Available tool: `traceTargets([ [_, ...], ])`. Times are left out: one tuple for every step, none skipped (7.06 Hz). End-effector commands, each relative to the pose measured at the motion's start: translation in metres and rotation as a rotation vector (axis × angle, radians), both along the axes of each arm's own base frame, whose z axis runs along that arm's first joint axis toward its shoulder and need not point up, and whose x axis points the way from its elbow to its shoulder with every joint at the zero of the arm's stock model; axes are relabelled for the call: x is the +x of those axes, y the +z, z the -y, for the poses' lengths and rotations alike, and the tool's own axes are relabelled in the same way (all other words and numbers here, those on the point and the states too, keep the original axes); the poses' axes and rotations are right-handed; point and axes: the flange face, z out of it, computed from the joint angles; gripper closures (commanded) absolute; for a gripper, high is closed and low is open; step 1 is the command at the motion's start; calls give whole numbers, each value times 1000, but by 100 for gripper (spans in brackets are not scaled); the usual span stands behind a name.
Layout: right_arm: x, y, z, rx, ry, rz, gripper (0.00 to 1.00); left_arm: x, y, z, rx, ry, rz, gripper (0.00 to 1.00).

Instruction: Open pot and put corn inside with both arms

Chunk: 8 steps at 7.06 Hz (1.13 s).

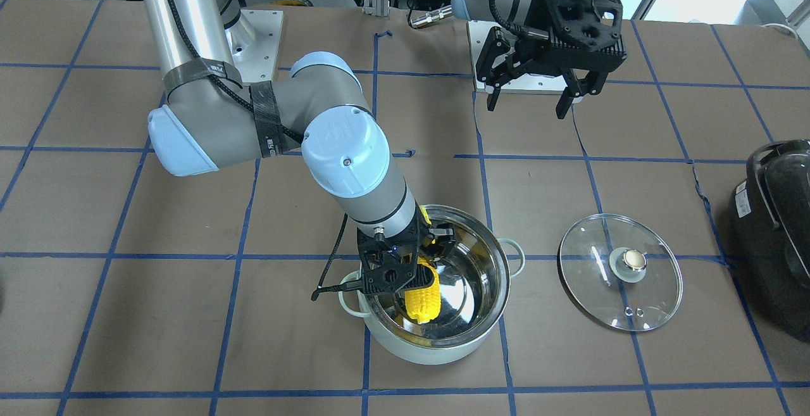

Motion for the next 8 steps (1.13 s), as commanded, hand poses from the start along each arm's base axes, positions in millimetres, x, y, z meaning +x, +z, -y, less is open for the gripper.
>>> traceTargets([
  [11, -18, -3, 22, 13, -3, 0, 1, 0, -1, -1, 0, 4, 0],
  [10, -11, -2, 8, 20, -2, 0, 5, 1, 0, -3, 8, 32, 0],
  [6, 9, -6, -21, 19, -8, 0, 7, -1, -5, 38, 11, 60, 0],
  [-14, 35, -8, -40, 8, -10, 0, 8, -2, -8, 66, 11, 61, 0],
  [-52, 61, -13, -23, -34, -127, 0, 12, -1, -7, 65, 20, 58, 0],
  [-98, 88, -19, 10, -81, -231, 0, 20, -2, -4, 64, 37, 54, 0],
  [-144, 120, -29, 30, -102, -303, 0, 30, -1, -2, 66, 58, 52, 0],
  [-178, 156, -50, 51, -78, -337, 0, 32, -3, -1, 69, 63, 46, 0],
])
